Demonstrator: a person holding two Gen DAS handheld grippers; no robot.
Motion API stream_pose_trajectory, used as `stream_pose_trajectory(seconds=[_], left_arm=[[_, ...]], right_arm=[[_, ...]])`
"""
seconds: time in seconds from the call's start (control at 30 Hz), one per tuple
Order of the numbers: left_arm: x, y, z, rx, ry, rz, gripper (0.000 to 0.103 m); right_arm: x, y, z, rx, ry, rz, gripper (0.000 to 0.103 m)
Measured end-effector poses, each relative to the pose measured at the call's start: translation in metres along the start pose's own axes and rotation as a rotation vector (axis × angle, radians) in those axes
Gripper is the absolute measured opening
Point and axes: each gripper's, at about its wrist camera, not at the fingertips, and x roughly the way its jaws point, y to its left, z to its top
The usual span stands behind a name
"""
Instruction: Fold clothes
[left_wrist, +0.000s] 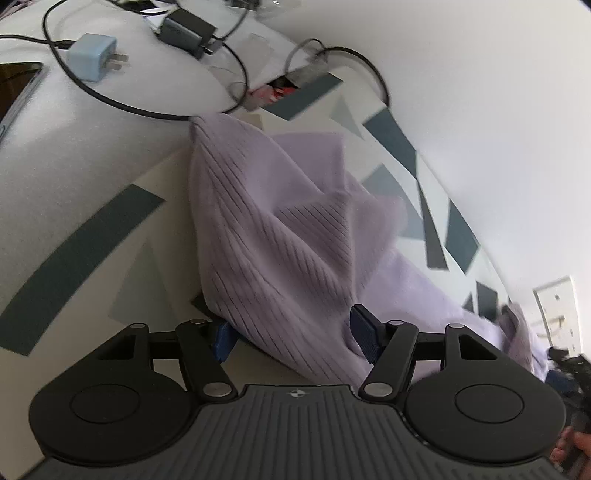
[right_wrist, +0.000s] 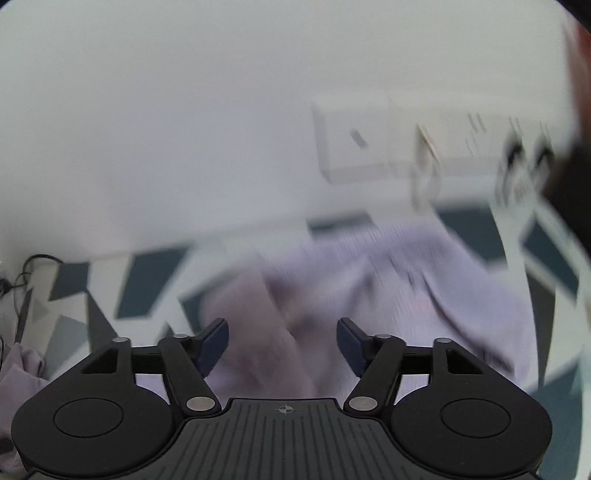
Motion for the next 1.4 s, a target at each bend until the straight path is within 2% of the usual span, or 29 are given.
stream_pose_trajectory(seconds=[0.03, 0.1, 0.2, 0.23, 0.3, 0.33, 0.37, 0.4, 0.43, 0.53, 0.57, 0.67, 0.73, 0.83, 0.9, 0.97, 1.0, 1.03, 1.13, 1.2, 1.3, 1.37, 1.4], left_arm=[[0.003, -0.001, 0.001, -0.006, -0.007, 0.005, 0.065], [0.007, -0.004, 0.002, -0.006, -0.029, 0.013, 0.065], [0.011, -0.009, 0.002, 0.013, -0.046, 0.02, 0.064], [0.012, -0.011, 0.001, 0.023, -0.045, 0.02, 0.059], [0.013, -0.014, -0.001, 0.054, -0.049, 0.023, 0.043], [0.013, -0.015, -0.002, 0.072, -0.054, 0.028, 0.039], [0.013, -0.015, -0.003, 0.088, -0.061, 0.03, 0.029], [0.013, -0.015, -0.003, 0.102, -0.071, 0.03, 0.023], [0.015, -0.016, -0.002, 0.117, -0.073, 0.019, 0.019], [0.016, -0.028, 0.014, 0.181, -0.127, -0.002, 0.013], [0.013, -0.033, 0.022, 0.198, -0.168, -0.001, 0.013], [0.0, -0.05, 0.053, 0.222, -0.327, 0.016, 0.013], [0.003, -0.059, 0.065, 0.218, -0.371, 0.053, 0.013], [0.027, -0.068, 0.068, 0.261, -0.357, 0.145, 0.016], [0.043, -0.068, 0.064, 0.274, -0.31, 0.207, 0.025], [0.045, -0.062, 0.059, 0.244, -0.285, 0.206, 0.033], [0.041, -0.058, 0.055, 0.224, -0.282, 0.182, 0.041], [0.035, -0.056, 0.052, 0.212, -0.276, 0.166, 0.043], [0.011, -0.048, 0.043, 0.16, -0.251, 0.134, 0.045], [-0.009, -0.047, 0.038, 0.119, -0.233, 0.082, 0.044], [-0.027, -0.061, 0.026, 0.139, -0.237, 0.012, 0.045], [-0.022, -0.079, 0.016, 0.195, -0.216, -0.026, 0.045], [-0.015, -0.087, 0.011, 0.222, -0.205, -0.025, 0.046]], right_arm=[[0.002, 0.012, 0.005, -0.048, -0.026, 0.026, 0.063], [0.022, 0.044, 0.014, -0.17, -0.008, 0.095, 0.063], [0.062, 0.084, 0.003, -0.351, 0.119, 0.174, 0.068], [0.079, 0.093, -0.004, -0.399, 0.168, 0.166, 0.063], [0.1, 0.103, -0.014, -0.467, 0.21, 0.112, 0.05], [0.105, 0.105, -0.017, -0.492, 0.214, 0.104, 0.047], [0.11, 0.106, -0.019, -0.517, 0.217, 0.096, 0.044], [0.113, 0.107, -0.019, -0.526, 0.218, 0.113, 0.04], [0.116, 0.108, -0.019, -0.536, 0.22, 0.131, 0.027], [0.126, 0.12, -0.017, -0.585, 0.215, 0.172, 0.012], [0.132, 0.13, -0.011, -0.584, 0.207, 0.175, 0.011], [0.14, 0.15, 0.022, -0.499, 0.087, 0.209, 0.011], [0.148, 0.168, 0.033, -0.47, 0.0, 0.232, 0.011], [0.167, 0.186, 0.032, -0.488, -0.053, 0.234, 0.011], [0.182, 0.189, 0.025, -0.486, -0.06, 0.233, 0.016], [0.183, 0.179, 0.014, -0.457, -0.093, 0.194, 0.051], [0.173, 0.171, 0.008, -0.418, -0.119, 0.169, 0.059], [0.156, 0.16, 0.002, -0.366, -0.157, 0.192, 0.063], [0.099, 0.12, -0.009, -0.208, -0.233, 0.284, 0.071], [0.098, 0.084, -0.002, -0.056, -0.183, 0.32, 0.071], [0.096, 0.03, 0.008, 0.173, -0.105, 0.371, 0.071], [0.094, -0.006, 0.015, 0.325, -0.053, 0.404, 0.06], [0.105, -0.014, 0.017, 0.394, -0.018, 0.466, 0.059]])
